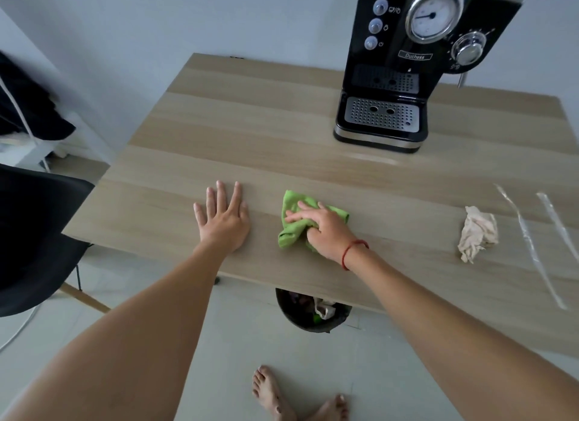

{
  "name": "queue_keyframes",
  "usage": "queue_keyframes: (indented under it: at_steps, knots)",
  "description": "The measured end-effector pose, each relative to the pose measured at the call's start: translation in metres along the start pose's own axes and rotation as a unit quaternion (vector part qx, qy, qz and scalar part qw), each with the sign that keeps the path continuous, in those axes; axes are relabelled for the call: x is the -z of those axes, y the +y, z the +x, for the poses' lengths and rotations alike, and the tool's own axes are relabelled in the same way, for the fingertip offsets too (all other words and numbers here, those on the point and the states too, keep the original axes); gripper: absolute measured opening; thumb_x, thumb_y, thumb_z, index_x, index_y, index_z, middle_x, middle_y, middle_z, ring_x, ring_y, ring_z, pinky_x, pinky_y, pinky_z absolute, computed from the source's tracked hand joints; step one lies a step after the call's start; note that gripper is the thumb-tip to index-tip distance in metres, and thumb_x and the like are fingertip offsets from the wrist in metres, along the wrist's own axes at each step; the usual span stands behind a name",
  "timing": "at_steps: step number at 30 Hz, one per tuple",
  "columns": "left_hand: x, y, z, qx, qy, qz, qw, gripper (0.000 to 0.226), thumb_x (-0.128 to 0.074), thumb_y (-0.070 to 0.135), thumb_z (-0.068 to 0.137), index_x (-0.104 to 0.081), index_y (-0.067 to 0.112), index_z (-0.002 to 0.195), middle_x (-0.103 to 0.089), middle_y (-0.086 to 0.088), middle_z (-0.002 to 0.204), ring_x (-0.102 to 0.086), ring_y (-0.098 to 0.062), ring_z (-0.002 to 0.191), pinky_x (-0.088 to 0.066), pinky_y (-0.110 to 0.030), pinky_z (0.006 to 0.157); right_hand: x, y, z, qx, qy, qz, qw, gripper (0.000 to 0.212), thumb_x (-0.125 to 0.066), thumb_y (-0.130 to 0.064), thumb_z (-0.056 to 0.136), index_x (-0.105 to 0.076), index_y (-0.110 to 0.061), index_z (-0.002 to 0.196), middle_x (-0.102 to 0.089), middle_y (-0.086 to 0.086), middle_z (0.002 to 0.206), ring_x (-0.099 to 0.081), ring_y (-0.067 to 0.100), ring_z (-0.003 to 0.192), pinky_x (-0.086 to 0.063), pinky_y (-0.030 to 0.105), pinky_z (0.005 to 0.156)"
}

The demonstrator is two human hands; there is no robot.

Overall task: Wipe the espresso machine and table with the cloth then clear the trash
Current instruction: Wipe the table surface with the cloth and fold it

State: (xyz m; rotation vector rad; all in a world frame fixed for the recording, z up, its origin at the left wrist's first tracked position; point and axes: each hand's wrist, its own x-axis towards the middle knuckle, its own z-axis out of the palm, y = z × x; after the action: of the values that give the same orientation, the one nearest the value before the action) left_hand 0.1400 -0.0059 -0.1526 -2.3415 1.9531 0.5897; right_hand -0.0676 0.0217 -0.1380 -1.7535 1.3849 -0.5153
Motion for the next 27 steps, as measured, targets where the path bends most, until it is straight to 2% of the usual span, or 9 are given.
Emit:
queue_keyframes:
  at_steps: [3, 6, 10, 15, 19, 21, 22, 24, 27]
  knots:
    - [-0.002, -0.001, -0.001, -0.007, 0.001, 0.002, 1.000, 0.054, -0.014, 0.041, 0.102, 0.004, 0.037, 0.152, 0.014, 0.001, 0.161, 0.016, -0.019, 0.148, 0.012, -0.046, 0.118, 0.005, -0.003, -0.002, -0.005, 0.058, 0.025, 0.998, 0.056, -0.039, 0.016, 0.076, -0.069, -0.014, 0.113, -0.062, -0.001, 0.130, -0.041, 0.011, 0.136, -0.009, 0.012, 0.112]
    - [-0.002, -0.001, 0.000, -0.008, 0.004, 0.007, 1.000, 0.054, -0.013, 0.041, 0.101, 0.005, 0.037, 0.152, 0.015, 0.001, 0.161, 0.016, -0.019, 0.148, 0.012, -0.046, 0.118, 0.024, 0.002, 0.020, -0.020, 0.141, 0.003, 0.990, 0.058, -0.038, 0.015, 0.077, -0.068, -0.016, 0.116, -0.057, -0.003, 0.136, -0.038, 0.014, 0.138, -0.019, 0.014, 0.112]
    - [-0.003, -0.002, 0.000, -0.008, 0.006, 0.012, 1.000, 0.054, -0.013, 0.040, 0.101, 0.004, 0.037, 0.152, 0.015, 0.002, 0.161, 0.016, -0.019, 0.148, 0.012, -0.046, 0.118, 0.021, 0.027, 0.033, -0.048, 0.075, -0.062, 0.994, 0.062, -0.036, 0.009, 0.078, -0.065, -0.029, 0.118, -0.045, -0.005, 0.147, -0.023, 0.020, 0.146, -0.015, 0.039, 0.121]
    - [-0.001, -0.001, 0.000, -0.003, -0.011, 0.009, 1.000, 0.054, -0.013, 0.041, 0.101, 0.005, 0.037, 0.152, 0.016, 0.002, 0.161, 0.016, -0.019, 0.148, 0.013, -0.046, 0.117, -0.002, 0.029, 0.010, -0.036, 0.044, -0.044, 0.997, 0.065, -0.037, 0.009, 0.075, -0.065, -0.033, 0.115, -0.045, -0.003, 0.147, -0.023, 0.023, 0.146, -0.011, 0.043, 0.122]
    - [0.001, -0.001, 0.000, -0.006, -0.011, 0.011, 1.000, 0.055, -0.013, 0.042, 0.101, 0.006, 0.037, 0.152, 0.016, 0.002, 0.161, 0.017, -0.019, 0.148, 0.012, -0.047, 0.118, -0.005, 0.013, -0.015, -0.010, 0.070, 0.000, 0.998, 0.059, -0.038, 0.015, 0.075, -0.069, -0.019, 0.112, -0.056, 0.000, 0.137, -0.035, 0.016, 0.140, -0.018, 0.033, 0.121]
    - [0.000, -0.001, 0.000, -0.008, -0.011, 0.015, 1.000, 0.055, -0.012, 0.042, 0.101, 0.006, 0.037, 0.152, 0.016, 0.001, 0.161, 0.017, -0.020, 0.148, 0.012, -0.047, 0.118, 0.005, 0.005, -0.017, -0.028, 0.167, 0.039, 0.985, 0.057, -0.038, 0.017, 0.075, -0.069, -0.013, 0.113, -0.060, 0.003, 0.132, -0.053, 0.016, 0.125, -0.037, 0.020, 0.108]
    - [0.000, 0.000, -0.001, -0.009, -0.013, 0.015, 1.000, 0.055, -0.012, 0.041, 0.101, 0.006, 0.037, 0.152, 0.016, 0.001, 0.161, 0.017, -0.020, 0.148, 0.012, -0.047, 0.118, 0.012, 0.005, -0.016, -0.045, 0.216, 0.048, 0.974, 0.058, -0.038, 0.018, 0.076, -0.068, -0.012, 0.115, -0.059, 0.004, 0.133, -0.055, 0.017, 0.121, -0.037, 0.011, 0.101]
    - [0.000, -0.001, -0.001, -0.008, -0.017, 0.012, 1.000, 0.055, -0.013, 0.041, 0.101, 0.006, 0.037, 0.152, 0.016, 0.001, 0.161, 0.017, -0.020, 0.148, 0.012, -0.047, 0.118, 0.023, 0.010, -0.012, -0.076, 0.250, 0.040, 0.964, 0.061, -0.035, 0.019, 0.078, -0.063, -0.011, 0.123, -0.052, 0.004, 0.141, -0.039, 0.018, 0.137, -0.022, 0.007, 0.107]
    - [0.000, 0.001, -0.006, -0.013, -0.026, 0.008, 1.000, 0.054, -0.013, 0.041, 0.101, 0.006, 0.038, 0.152, 0.017, 0.002, 0.161, 0.018, -0.019, 0.148, 0.013, -0.047, 0.117, 0.019, 0.017, -0.016, -0.088, 0.165, -0.032, 0.982, 0.063, -0.035, 0.018, 0.079, -0.061, -0.015, 0.126, -0.043, 0.001, 0.148, -0.018, 0.017, 0.147, -0.005, 0.025, 0.120]
